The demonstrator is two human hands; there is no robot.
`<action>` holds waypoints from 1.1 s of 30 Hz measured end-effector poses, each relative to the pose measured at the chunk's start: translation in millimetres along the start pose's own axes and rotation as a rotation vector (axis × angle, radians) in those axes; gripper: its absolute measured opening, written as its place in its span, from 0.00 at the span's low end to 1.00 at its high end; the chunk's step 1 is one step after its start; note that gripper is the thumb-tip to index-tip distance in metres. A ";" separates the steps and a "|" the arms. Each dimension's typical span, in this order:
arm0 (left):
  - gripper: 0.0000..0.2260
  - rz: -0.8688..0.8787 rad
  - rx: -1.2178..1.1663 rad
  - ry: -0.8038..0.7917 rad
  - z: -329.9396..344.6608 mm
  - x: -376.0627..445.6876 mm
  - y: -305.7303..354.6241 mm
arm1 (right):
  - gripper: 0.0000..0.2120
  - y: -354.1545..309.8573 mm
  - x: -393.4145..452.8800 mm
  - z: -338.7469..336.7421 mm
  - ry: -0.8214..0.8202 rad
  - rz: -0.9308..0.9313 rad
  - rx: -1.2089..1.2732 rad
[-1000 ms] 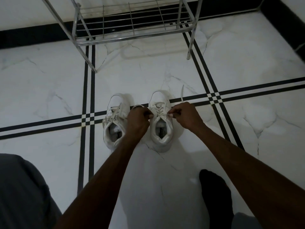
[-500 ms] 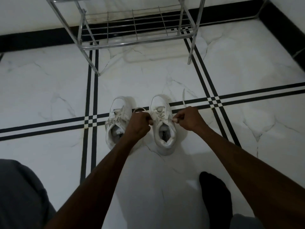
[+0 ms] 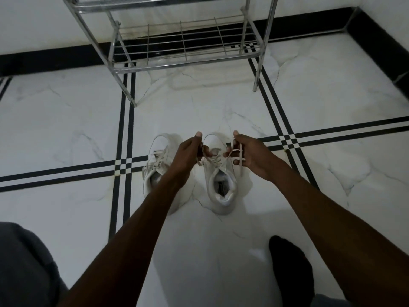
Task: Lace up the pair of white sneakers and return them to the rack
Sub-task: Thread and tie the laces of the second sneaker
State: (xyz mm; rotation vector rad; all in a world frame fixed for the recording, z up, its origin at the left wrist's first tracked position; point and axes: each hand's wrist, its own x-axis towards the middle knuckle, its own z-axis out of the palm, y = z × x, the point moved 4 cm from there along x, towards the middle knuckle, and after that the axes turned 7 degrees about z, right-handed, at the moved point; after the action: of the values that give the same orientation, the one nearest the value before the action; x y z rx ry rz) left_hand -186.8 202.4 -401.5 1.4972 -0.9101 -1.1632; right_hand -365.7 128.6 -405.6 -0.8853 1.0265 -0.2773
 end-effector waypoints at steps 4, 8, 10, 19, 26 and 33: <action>0.17 0.029 0.038 0.062 7.1 -2.4 -2.5 | 0.12 -4.8 1.8 4.0 0.065 -0.067 0.001; 0.13 0.061 0.052 0.039 14.0 -6.0 -4.8 | 0.13 -6.0 5.0 11.4 0.069 -0.120 -0.201; 0.12 0.065 0.073 0.031 14.9 -5.5 -3.4 | 0.16 -6.9 7.7 11.9 0.060 -0.121 -0.222; 0.15 0.184 0.312 -0.072 17.0 -5.9 5.3 | 0.16 -10.7 13.8 11.0 0.236 -0.087 -0.262; 0.16 0.172 0.354 -0.043 17.9 -1.4 7.6 | 0.05 -14.6 11.4 19.9 0.088 -0.148 -0.342; 0.32 0.158 0.355 -0.066 18.5 4.0 2.1 | 0.12 -10.7 11.9 26.2 0.241 -0.220 -0.285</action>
State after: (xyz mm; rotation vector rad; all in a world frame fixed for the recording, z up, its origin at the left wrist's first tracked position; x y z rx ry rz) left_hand -203.6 193.5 -401.2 1.6380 -1.3084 -0.9745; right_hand -335.7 128.2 -399.3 -1.2493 1.2121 -0.4383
